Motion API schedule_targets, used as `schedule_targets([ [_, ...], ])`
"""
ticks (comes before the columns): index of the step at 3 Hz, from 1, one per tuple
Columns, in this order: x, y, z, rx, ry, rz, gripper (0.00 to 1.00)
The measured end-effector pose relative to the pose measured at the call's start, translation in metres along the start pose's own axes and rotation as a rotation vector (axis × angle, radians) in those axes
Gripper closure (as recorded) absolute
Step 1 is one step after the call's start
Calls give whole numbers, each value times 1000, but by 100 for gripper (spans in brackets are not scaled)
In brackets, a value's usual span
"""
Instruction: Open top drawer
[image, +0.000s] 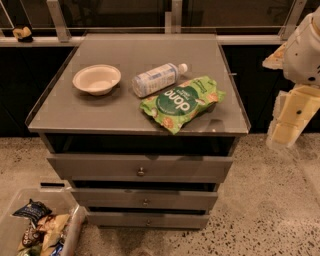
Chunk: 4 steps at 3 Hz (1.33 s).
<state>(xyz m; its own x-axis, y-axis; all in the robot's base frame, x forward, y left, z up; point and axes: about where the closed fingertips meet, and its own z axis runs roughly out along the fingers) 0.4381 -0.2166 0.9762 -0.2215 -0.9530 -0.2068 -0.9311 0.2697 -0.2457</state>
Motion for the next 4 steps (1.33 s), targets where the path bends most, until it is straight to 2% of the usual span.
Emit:
schedule_targets([
  [1, 0, 0, 0, 0, 0, 0, 0],
  [2, 3, 10, 1, 10, -19, -15, 0],
  [3, 13, 41, 8, 27, -61, -55, 0],
  [4, 36, 84, 36, 32, -96, -84, 0],
])
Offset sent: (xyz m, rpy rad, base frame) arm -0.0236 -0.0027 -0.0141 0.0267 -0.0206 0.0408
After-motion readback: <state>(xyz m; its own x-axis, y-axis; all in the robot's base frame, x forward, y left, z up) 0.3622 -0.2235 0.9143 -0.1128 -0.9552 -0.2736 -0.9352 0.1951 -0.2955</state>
